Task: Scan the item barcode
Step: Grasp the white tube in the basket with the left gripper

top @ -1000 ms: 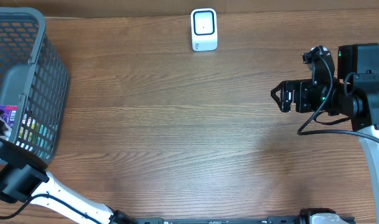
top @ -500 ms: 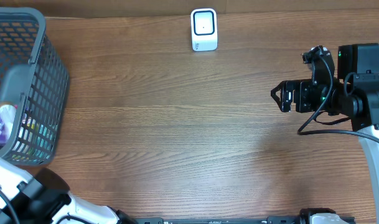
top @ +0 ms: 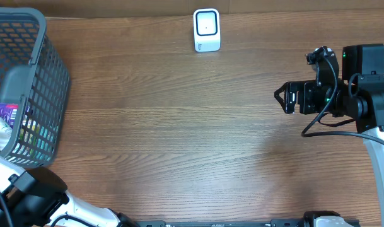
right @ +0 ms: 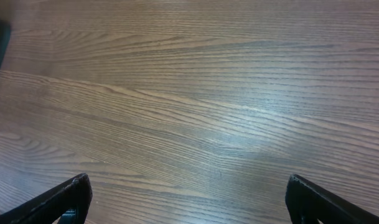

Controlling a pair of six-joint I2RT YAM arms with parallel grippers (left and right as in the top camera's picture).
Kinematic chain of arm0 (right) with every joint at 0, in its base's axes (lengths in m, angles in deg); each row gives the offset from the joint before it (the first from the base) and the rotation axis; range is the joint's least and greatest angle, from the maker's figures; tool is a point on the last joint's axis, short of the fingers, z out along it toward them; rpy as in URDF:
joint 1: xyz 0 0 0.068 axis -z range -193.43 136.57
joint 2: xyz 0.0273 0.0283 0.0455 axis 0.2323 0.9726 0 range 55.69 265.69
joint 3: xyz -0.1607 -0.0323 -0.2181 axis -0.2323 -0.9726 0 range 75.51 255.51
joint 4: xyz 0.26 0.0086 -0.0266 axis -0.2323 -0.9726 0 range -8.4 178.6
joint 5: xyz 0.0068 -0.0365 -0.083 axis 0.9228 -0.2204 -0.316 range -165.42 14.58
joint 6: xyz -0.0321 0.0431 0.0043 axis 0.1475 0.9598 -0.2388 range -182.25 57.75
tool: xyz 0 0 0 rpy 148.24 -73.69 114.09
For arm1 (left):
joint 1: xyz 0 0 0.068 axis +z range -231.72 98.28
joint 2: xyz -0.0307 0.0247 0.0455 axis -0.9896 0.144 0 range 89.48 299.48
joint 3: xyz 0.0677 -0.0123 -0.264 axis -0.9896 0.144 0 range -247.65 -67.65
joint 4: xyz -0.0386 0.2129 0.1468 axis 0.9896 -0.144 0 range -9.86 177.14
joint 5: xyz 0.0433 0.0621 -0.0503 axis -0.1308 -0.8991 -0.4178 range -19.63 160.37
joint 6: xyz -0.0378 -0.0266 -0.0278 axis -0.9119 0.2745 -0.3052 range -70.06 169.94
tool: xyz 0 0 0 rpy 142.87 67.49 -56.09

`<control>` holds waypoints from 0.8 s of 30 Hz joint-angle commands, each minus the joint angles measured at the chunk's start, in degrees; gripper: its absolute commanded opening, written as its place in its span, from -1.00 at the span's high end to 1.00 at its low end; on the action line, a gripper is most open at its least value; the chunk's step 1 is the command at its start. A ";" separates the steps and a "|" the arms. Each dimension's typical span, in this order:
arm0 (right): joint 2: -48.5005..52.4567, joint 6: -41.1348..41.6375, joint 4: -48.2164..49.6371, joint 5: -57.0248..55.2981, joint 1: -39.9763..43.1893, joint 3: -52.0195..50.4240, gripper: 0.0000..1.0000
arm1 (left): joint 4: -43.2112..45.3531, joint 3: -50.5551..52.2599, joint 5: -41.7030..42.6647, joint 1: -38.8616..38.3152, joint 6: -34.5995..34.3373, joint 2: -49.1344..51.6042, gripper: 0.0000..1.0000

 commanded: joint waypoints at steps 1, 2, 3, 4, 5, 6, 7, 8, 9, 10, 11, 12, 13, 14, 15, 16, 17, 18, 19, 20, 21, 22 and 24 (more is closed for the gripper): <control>0.02 0.11 0.20 -0.11 -0.22 1.64 -1.00 | 2.82 7.63 -4.63 0.79 -0.66 -0.28 -0.98; 0.02 0.11 0.28 -0.11 -0.22 1.66 -1.00 | 3.98 9.75 -5.35 0.96 -0.66 -0.26 -0.98; 0.02 0.11 0.39 -0.11 -0.22 1.64 -1.00 | 6.88 13.49 -5.75 1.16 -0.61 -0.26 -0.98; 0.02 0.11 0.44 -0.11 -0.22 1.64 -1.00 | 9.29 16.04 -5.75 1.38 -0.31 -0.26 -0.98; 0.02 0.11 0.44 -0.11 -0.22 1.64 -1.00 | 12.15 18.91 -5.73 1.55 0.11 -0.22 -0.98; 0.02 0.11 0.42 -0.13 -0.22 1.64 -1.00 | 14.14 20.92 -5.75 1.77 0.66 -0.17 -0.98; 0.02 0.11 0.37 -0.11 -0.22 1.64 -1.00 | 16.65 23.54 -6.40 2.10 1.75 -0.04 -0.99; 0.02 0.11 0.35 -0.13 -0.22 1.64 -1.00 | 19.19 26.56 -8.07 2.47 3.06 0.22 -1.00; 0.02 0.11 0.37 -0.11 -0.22 1.64 -1.00 | 20.02 27.54 -8.74 2.54 4.00 0.42 -1.00; 0.02 0.11 0.39 -0.13 -0.22 1.64 -1.00 | 21.66 28.94 -9.18 2.67 6.23 0.92 -1.00; 0.02 0.11 0.39 -0.13 -0.22 1.64 -1.00 | 22.29 29.29 -9.18 2.75 7.37 1.33 -1.00; 0.02 0.11 0.39 -0.11 -0.22 1.64 -1.00 | 22.95 29.42 -9.18 2.89 8.83 2.32 -1.00; 0.04 0.11 0.39 -0.11 -0.22 1.64 -1.00 | 23.56 29.42 -9.16 2.95 10.64 3.61 -1.00; 0.09 0.11 0.39 -0.11 -0.22 1.64 -1.00 | 23.89 29.42 -9.05 2.95 11.26 4.46 -1.00; 0.15 0.11 0.39 -0.11 -0.22 1.64 -1.00 | 24.11 29.42 -8.79 2.95 11.72 5.29 -0.99; 0.22 0.11 0.39 -0.11 -0.22 1.64 -1.00 | 24.15 29.42 -8.46 2.95 12.33 6.43 -0.96; 0.33 0.11 0.37 -0.13 -0.22 1.64 -1.00 | 24.13 29.42 -8.46 2.89 12.33 7.37 -0.94; 0.48 0.11 0.37 -0.11 -0.22 1.64 -1.00 | 24.09 29.42 -8.46 2.73 12.33 8.44 -0.90; 0.79 0.13 0.35 -0.11 -0.22 1.64 -1.00 | 23.87 29.42 -8.50 2.51 12.57 10.23 -0.83; 1.05 0.13 0.33 -0.11 -0.22 1.64 -1.00 | 23.69 29.42 -8.48 2.47 12.55 11.13 -0.74; 1.25 0.13 0.33 -0.11 -0.22 1.64 -1.00 | 23.56 29.42 -8.48 2.47 12.52 12.09 -0.66; 1.40 0.13 0.35 -0.09 -0.22 1.64 -1.00 | 23.52 29.42 -8.48 2.47 12.52 12.72 -0.63; 1.64 0.13 0.35 -0.11 -0.22 1.64 -1.00 | 23.85 29.42 -8.48 2.47 12.46 13.68 -0.50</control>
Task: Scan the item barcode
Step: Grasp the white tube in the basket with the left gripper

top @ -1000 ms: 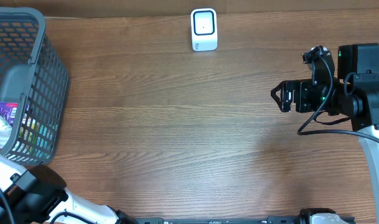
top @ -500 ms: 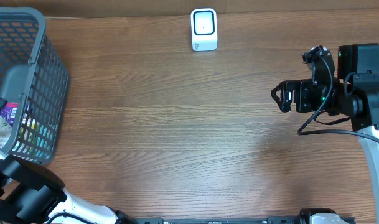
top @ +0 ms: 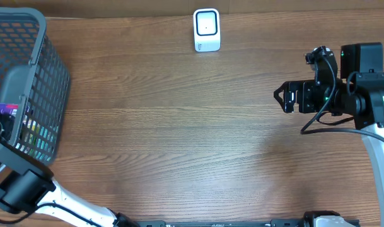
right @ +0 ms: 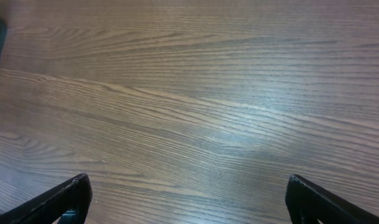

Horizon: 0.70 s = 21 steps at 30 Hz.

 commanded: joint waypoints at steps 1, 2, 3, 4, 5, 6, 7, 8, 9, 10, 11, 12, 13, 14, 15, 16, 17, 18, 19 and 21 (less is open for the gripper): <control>0.37 0.15 0.24 -0.09 -0.22 1.64 -1.00 | 0.07 0.63 -0.37 -0.13 1.25 1.90 -0.38; 0.39 0.15 0.24 -0.09 -0.22 1.64 -1.00 | 0.17 0.63 -0.35 -0.13 1.25 1.95 -0.33; 0.39 0.15 0.26 -0.09 -0.22 1.64 -1.00 | 0.26 0.63 -0.37 -0.13 1.25 2.05 -0.15; 0.39 0.15 0.26 -0.09 -0.22 1.64 -1.00 | 0.24 0.63 -0.37 -0.13 1.25 2.05 0.11; 0.39 0.15 0.28 -0.09 -0.22 1.64 -1.00 | 0.20 0.63 -0.35 -0.13 1.25 2.05 0.49; 0.39 0.15 0.28 -0.09 -0.22 1.64 -1.00 | 0.09 0.61 -0.33 -0.13 1.25 2.05 0.88; 0.39 0.15 0.28 -0.09 -0.22 1.64 -1.00 | -0.44 0.44 -0.09 -0.13 1.22 2.03 0.91; 0.39 0.15 0.26 -0.09 -0.22 1.64 -1.00 | -1.20 -0.02 0.52 -0.17 1.22 2.03 0.92; 0.39 0.15 0.26 -0.09 -0.22 1.64 -1.00 | -1.95 -0.63 1.42 -0.17 1.22 2.03 0.92; 0.39 0.15 0.26 -0.09 -0.22 1.64 -1.00 | -3.30 -2.01 2.34 -0.17 1.22 2.01 0.92; 0.39 0.13 0.26 -0.11 -0.22 1.64 -1.00 | -4.31 -3.17 2.95 -0.17 1.20 2.01 0.92; 0.39 0.15 0.26 -0.11 -0.22 1.64 -1.00 | -6.45 -6.34 4.63 -0.17 1.01 2.01 0.92; 0.39 0.13 0.28 -0.09 -0.22 1.64 -1.00 | -7.93 -8.76 5.92 -0.17 0.81 2.01 0.92; 0.39 0.13 0.28 -0.11 -0.22 1.64 -1.00 | -9.38 -11.30 7.26 -0.22 0.74 2.01 0.92; 0.39 0.13 0.26 -0.11 -0.22 1.64 -1.00 | -11.82 -15.52 9.07 -0.33 0.61 2.01 0.92; 0.39 0.13 0.26 -0.11 -0.22 1.64 -1.00 | -13.33 -18.60 10.01 -0.52 0.59 1.99 0.92; 0.39 0.13 0.26 -0.11 -0.22 1.64 -1.00 | -14.93 -21.59 10.73 -0.72 0.52 1.90 0.92; 0.39 0.13 0.28 -0.11 -0.22 1.64 -1.00 | -17.05 -26.18 11.67 -1.09 -0.17 1.75 0.92; 0.39 0.13 0.28 -0.11 -0.22 1.64 -1.00 | -18.51 -29.49 12.22 -1.38 -0.63 1.46 0.92; 0.39 0.13 0.28 -0.09 -0.22 1.64 -1.00 | -21.42 -37.09 14.58 -2.38 -0.74 0.35 0.92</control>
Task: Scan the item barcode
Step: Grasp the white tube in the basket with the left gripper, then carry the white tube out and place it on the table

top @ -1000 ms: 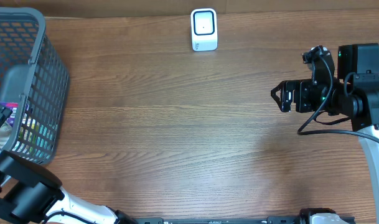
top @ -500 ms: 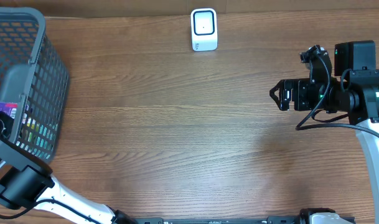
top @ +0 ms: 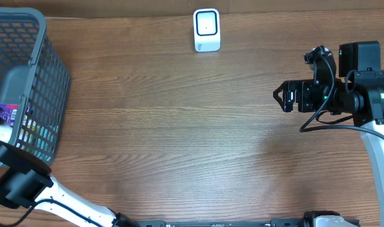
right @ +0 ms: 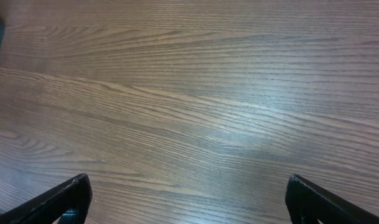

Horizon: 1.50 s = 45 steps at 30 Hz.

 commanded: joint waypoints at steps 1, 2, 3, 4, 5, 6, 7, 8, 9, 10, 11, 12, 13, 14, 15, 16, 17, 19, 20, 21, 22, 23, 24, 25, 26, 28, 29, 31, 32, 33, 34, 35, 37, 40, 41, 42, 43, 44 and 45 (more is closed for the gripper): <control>-0.15 0.13 0.33 -0.15 -0.22 1.64 -1.00 | -3.13 -13.97 6.27 -2.25 -1.33 -3.39 0.92; -0.15 0.13 0.33 -0.15 -0.22 1.64 -1.00 | -4.44 -18.40 7.67 -3.23 -1.29 -4.31 0.92; -0.15 0.13 0.33 -0.15 -0.22 1.64 -1.00 | -5.11 -20.33 8.07 -3.78 -1.25 -4.79 0.92; -0.15 0.13 0.35 -0.15 -0.22 1.64 -1.00 | -5.79 -22.10 8.20 -4.39 -1.20 -5.35 0.92; -0.15 0.13 0.44 -0.15 -0.22 1.64 -1.00 | -6.69 -24.48 8.20 -5.70 -0.63 -6.51 0.92; -0.15 0.13 0.59 -0.15 -0.22 1.64 -1.00 | -7.30 -26.18 8.02 -7.41 0.90 -8.09 0.91; -0.15 0.13 0.74 -0.15 -0.22 1.64 -1.00 | -7.52 -27.08 6.54 -9.60 1.62 -10.16 0.92; -0.15 0.15 0.79 -0.15 -0.22 1.64 -1.00 | -7.50 -27.15 5.14 -11.21 1.66 -11.72 0.92; -0.15 0.15 0.76 -0.15 -0.22 1.64 -1.00 | -7.50 -27.15 4.63 -12.48 2.08 -12.74 0.91; -0.15 0.15 0.74 -0.15 -0.22 1.64 -1.00 | -7.48 -27.15 4.59 -14.14 3.19 -13.81 0.92; -0.15 0.15 0.74 -0.15 -0.22 1.64 -1.00 | -7.52 -27.15 5.03 -17.03 5.46 -15.04 0.92; -0.15 0.13 0.76 -0.15 -0.22 1.64 -1.00 | -7.61 -27.15 7.37 -20.09 8.63 -15.47 0.92; -0.15 0.13 0.79 -0.17 -0.22 1.64 -1.00 | -7.78 -27.15 9.09 -21.14 9.97 -15.47 0.92; -0.15 0.13 0.96 -0.17 -0.22 1.64 -1.00 | -8.35 -26.75 14.53 -24.20 13.46 -15.15 0.91; -0.15 0.13 1.07 -0.17 -0.22 1.64 -1.00 | -8.92 -26.29 17.55 -26.12 14.99 -14.80 0.92; -0.15 0.11 1.33 -0.17 -0.22 1.64 -1.00 | -9.86 -25.49 20.74 -28.70 16.57 -14.10 0.92; -0.15 0.13 1.46 -0.15 -0.22 1.64 -1.00 | -11.06 -24.20 22.32 -32.30 16.98 -12.85 0.91; -0.15 0.13 1.46 -0.17 -0.22 1.64 -1.00 | -12.33 -21.99 22.25 -36.89 16.96 -10.86 0.92; -0.15 0.13 1.46 -0.17 -0.22 1.64 -1.00 | -12.85 -20.81 21.99 -39.26 16.92 -9.60 0.92; -0.15 0.11 1.46 -0.17 -0.22 1.64 -1.00 | -13.20 -19.37 21.81 -41.83 16.63 -8.09 0.92; -0.15 0.13 1.46 -0.17 -0.22 1.64 -1.00 | -13.20 -18.16 21.81 -43.58 16.15 -7.02 0.91; -0.15 0.11 1.46 -0.17 -0.22 1.64 -1.00 | -12.74 -15.34 20.59 -47.19 13.40 -4.70 0.91; -0.15 0.11 1.46 -0.17 -0.22 1.64 -1.00 | -12.22 -13.75 18.05 -49.07 10.51 -3.50 0.92; -0.15 0.13 1.46 -0.17 -0.22 1.64 -1.00 | -11.52 -12.15 13.09 -51.12 5.60 -2.14 0.92; -0.15 0.13 1.44 -0.17 -0.22 1.64 -1.00 | -10.95 -10.51 5.29 -53.37 -1.42 -0.52 0.92; -0.15 0.13 1.44 -0.17 -0.22 1.64 -1.00 | -11.26 -8.28 -12.48 -57.64 -14.95 2.60 0.92; -0.15 0.13 1.44 -0.17 -0.22 1.64 -1.00 | -11.43 -7.78 -17.49 -58.86 -17.94 3.61 0.92; -0.15 0.11 1.46 -0.17 -0.22 1.64 -1.00 | -11.63 -6.58 -27.41 -61.79 -25.20 5.99 0.92; -0.15 0.11 1.46 -0.20 -0.22 1.64 -1.00 | -11.56 -5.95 -31.23 -63.32 -27.91 7.26 0.92; -0.15 0.13 1.46 -0.37 -0.22 1.64 -1.00 | -11.58 -5.68 -33.90 -64.46 -29.62 8.33 0.92; -0.15 0.13 1.44 -0.57 -0.22 1.64 -1.00 | -11.65 -5.55 -37.66 -66.62 -31.78 10.69 0.92; -0.15 0.13 1.44 -0.57 -0.22 1.64 -1.00 | -11.65 -5.55 -38.84 -67.49 -32.83 11.74 0.92; -0.15 0.11 1.44 -0.57 -0.22 1.64 -1.00 | -11.91 -5.55 -41.22 -69.59 -36.41 14.56 0.91; -0.13 0.13 1.44 -0.57 -0.22 1.64 -1.00 | -13.11 -5.55 -42.64 -71.63 -42.99 18.14 0.92; -0.15 0.11 1.44 -0.57 -0.22 1.64 -1.00 | -13.55 -5.55 -42.66 -72.13 -44.76 19.21 0.92; -0.15 0.13 1.44 -0.57 -0.22 1.64 -1.00 | -13.92 -5.55 -42.66 -72.52 -46.62 20.31 0.92; -0.15 0.11 1.44 -0.57 -0.22 1.64 -1.00 | -14.43 -5.55 -42.62 -73.02 -48.02 21.44 0.92; -0.15 0.11 1.44 -0.57 -0.22 1.64 -1.00 | -14.49 -5.55 -42.40 -73.48 -47.98 22.45 0.92; -0.15 0.11 1.44 -0.57 -0.22 1.64 -1.00 | -14.62 -5.55 -41.99 -73.81 -47.98 22.99 0.91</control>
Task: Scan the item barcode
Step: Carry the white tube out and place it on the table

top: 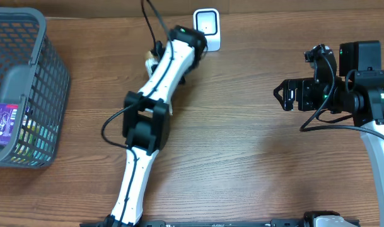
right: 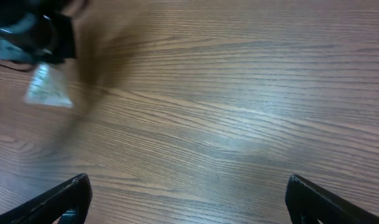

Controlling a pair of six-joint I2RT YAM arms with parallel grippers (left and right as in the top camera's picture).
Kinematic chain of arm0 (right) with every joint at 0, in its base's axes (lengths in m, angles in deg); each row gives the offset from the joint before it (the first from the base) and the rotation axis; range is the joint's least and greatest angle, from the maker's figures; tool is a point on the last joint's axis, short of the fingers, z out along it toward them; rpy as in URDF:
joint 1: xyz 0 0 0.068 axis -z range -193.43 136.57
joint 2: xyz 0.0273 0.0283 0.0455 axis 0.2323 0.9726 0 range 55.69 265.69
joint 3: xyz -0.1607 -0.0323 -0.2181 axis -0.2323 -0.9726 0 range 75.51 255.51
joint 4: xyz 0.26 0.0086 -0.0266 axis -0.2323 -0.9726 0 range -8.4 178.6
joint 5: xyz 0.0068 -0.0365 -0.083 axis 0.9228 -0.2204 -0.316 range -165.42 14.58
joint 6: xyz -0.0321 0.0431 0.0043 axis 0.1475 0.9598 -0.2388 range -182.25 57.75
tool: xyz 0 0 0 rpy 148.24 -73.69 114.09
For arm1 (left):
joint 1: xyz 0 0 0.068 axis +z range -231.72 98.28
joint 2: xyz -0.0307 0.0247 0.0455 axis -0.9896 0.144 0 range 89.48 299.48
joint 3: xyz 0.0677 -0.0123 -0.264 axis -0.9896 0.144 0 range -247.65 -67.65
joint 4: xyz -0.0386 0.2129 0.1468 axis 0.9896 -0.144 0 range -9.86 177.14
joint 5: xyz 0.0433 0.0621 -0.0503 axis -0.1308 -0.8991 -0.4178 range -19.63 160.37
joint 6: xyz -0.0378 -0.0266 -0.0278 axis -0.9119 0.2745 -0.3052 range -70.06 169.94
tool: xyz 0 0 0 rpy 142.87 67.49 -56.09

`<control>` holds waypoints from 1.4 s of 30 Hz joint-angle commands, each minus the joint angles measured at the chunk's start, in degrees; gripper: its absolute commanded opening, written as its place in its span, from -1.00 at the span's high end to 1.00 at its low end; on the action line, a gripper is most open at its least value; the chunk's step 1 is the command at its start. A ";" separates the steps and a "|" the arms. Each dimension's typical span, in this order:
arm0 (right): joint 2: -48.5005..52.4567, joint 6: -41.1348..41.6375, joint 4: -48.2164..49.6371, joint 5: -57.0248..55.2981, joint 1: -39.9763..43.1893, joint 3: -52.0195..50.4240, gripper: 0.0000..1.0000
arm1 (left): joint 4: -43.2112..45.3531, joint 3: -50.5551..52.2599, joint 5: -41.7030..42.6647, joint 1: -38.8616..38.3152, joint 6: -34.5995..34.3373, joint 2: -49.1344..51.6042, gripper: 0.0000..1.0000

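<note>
The white barcode scanner (top: 207,29) stands at the table's far edge. My left arm reaches across the table, and its gripper (top: 157,53) is just left of the scanner, shut on a small pale packet (top: 150,63). In the right wrist view the same packet (right: 47,88) hangs, blurred, under the dark left gripper (right: 45,36) at the upper left. My right gripper (top: 281,98) hovers open at the right side of the table. Only bare wood lies between its fingers (right: 74,198).
A grey mesh basket (top: 28,38) stands at the left edge with a purple packet (top: 4,118) and other goods inside. The left arm's white links (top: 144,120) run diagonally across the middle of the table.
My left arm was at the basket's near corner. It now stretches across the table with a pale packet in its gripper, beside the scanner. The right arm has not moved.
My left arm stayed low at the basket's front corner through all the earlier moments, its gripper out of sight there. Now it holds a pale packet up beside the scanner. My right gripper has stayed open and still at the right throughout.
</note>
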 commanded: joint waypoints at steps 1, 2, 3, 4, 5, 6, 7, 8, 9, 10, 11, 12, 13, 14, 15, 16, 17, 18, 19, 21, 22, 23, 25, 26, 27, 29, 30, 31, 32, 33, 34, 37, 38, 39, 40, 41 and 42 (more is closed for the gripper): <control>-0.15 0.09 0.33 -0.15 -0.22 1.62 -1.00 | -0.92 -0.35 -3.45 -1.33 -6.45 2.56 0.92; -0.13 0.09 0.35 -0.15 -0.22 1.62 -1.00 | -1.29 -0.35 -2.49 -1.99 -5.44 3.21 0.92; -0.13 0.11 0.37 -0.15 -0.22 1.62 -1.00 | -1.51 -0.35 -2.12 -2.43 -4.70 3.37 0.91; -0.13 0.11 0.35 -0.15 -0.22 1.62 -1.00 | -1.55 -0.35 -1.62 -2.80 -3.89 3.48 0.92; -0.13 0.11 0.35 -0.15 -0.22 1.62 -1.00 | -1.44 -0.35 -0.50 -3.21 -2.82 3.48 0.92; -0.13 0.09 0.33 -0.15 -0.22 1.62 -1.00 | -1.38 -0.35 0.72 -3.65 -2.14 3.48 0.92; -0.13 0.09 0.35 -0.15 -0.22 1.62 -1.00 | -1.22 -0.35 1.75 -3.98 -0.61 3.48 0.85; -0.13 0.11 0.33 -0.15 -0.22 1.62 -1.00 | -0.92 -0.35 2.58 -4.11 0.83 3.48 0.65; -0.13 0.11 0.35 -0.15 -0.22 1.62 -1.00 | 0.20 -0.35 4.46 -4.33 4.50 3.48 0.31; -0.13 0.11 0.35 -0.15 -0.22 1.62 -1.00 | 0.72 -0.35 4.98 -4.35 5.86 3.48 0.21; -0.13 0.09 0.35 -0.15 -0.22 1.62 -1.00 | 1.20 -0.35 5.16 -4.39 6.73 3.45 0.07; -0.13 0.09 0.35 -0.15 -0.22 1.62 -1.00 | 1.49 -0.37 5.09 -4.39 7.10 3.43 0.00; -0.13 0.11 0.35 -0.15 -0.22 1.62 -1.00 | 1.64 -0.39 5.09 -4.39 7.26 3.43 -0.03; -0.13 0.09 0.35 -0.15 -0.22 1.62 -1.00 | 1.53 -0.63 4.87 -4.37 7.28 3.41 -0.04; -0.13 0.11 0.35 -0.15 -0.22 1.62 -1.00 | 1.29 -1.20 4.72 -4.37 7.72 3.39 -0.04; -0.13 0.11 0.35 -0.15 -0.22 1.62 -1.00 | 1.11 -1.62 4.68 -4.37 7.74 3.30 -0.03; -0.13 0.09 0.35 -0.15 -0.22 1.62 -1.00 | 1.03 -2.16 4.57 -4.37 7.74 3.19 0.00; -0.13 0.11 0.35 -0.15 -0.22 1.62 -1.00 | 0.85 -3.21 4.50 -4.33 7.74 2.67 0.03; -0.13 0.11 0.35 -0.15 -0.22 1.62 -1.00 | 0.85 -3.58 4.50 -4.28 7.74 2.27 0.06; -0.13 0.11 0.33 -0.15 -0.22 1.62 -1.00 | 0.90 -5.35 4.98 -4.04 7.69 0.87 0.11; -0.13 0.11 0.33 -0.15 -0.22 1.62 -1.00 | 0.90 -6.49 5.51 -3.85 7.72 0.17 0.16; -0.13 0.11 0.31 -0.15 -0.22 1.62 -1.00 | 0.87 -7.34 6.05 -3.65 7.72 -0.22 0.17; -0.13 0.11 0.31 -0.15 -0.22 1.62 -1.00 | 0.85 -9.46 8.20 -2.75 7.72 -1.36 0.20; -0.13 0.11 0.28 -0.15 -0.22 1.62 -1.00 | 0.87 -10.29 9.55 -2.03 7.72 -1.84 0.24; -0.13 0.09 0.31 -0.15 -0.22 1.60 -1.00 | 1.03 -10.99 11.39 -0.90 7.67 -2.32 0.28; -0.13 0.09 0.33 -0.15 -0.22 1.51 -1.00 | 1.40 -11.61 15.52 1.51 7.72 -2.67 0.33; -0.09 0.11 0.31 -0.15 -0.22 1.51 -1.00 | 1.57 -11.65 17.49 2.67 7.72 -2.67 0.35; -0.04 0.11 0.31 -0.15 -0.22 1.46 -1.00 | 1.90 -11.65 21.94 4.81 7.98 -2.67 0.51; -0.04 0.09 0.33 -0.15 -0.22 1.38 -1.00 | 2.34 -11.61 24.81 6.08 8.85 -2.67 0.61; -0.04 0.11 0.35 -0.15 -0.22 1.25 -1.00 | 2.91 -11.61 27.89 7.34 10.10 -2.67 0.72; 0.02 0.11 0.33 -0.15 -0.22 1.22 -1.00 | 3.56 -11.61 31.50 8.94 11.37 -2.67 0.88; 0.11 0.11 0.33 -0.15 -0.22 1.20 -1.00 | 4.33 -11.61 35.54 11.56 13.73 -2.67 0.91; 0.13 0.11 0.33 -0.15 -0.22 1.20 -1.00 | 4.46 -11.61 36.17 11.87 14.40 -2.67 0.91; 0.17 0.11 0.33 -0.15 -0.22 1.18 -1.00 | 5.01 -11.61 36.98 12.04 16.17 -2.67 0.91; 0.17 0.11 0.33 -0.15 -0.22 1.18 -1.00 | 5.60 -11.63 37.59 12.04 17.75 -2.69 0.91; 0.28 0.09 0.33 -0.15 -0.22 1.18 -1.00 | 6.32 -12.02 39.06 12.09 20.39 -3.15 0.92; 0.35 0.11 0.33 -0.15 -0.22 1.18 -1.00 | 6.45 -12.55 39.43 12.09 21.27 -3.72 0.91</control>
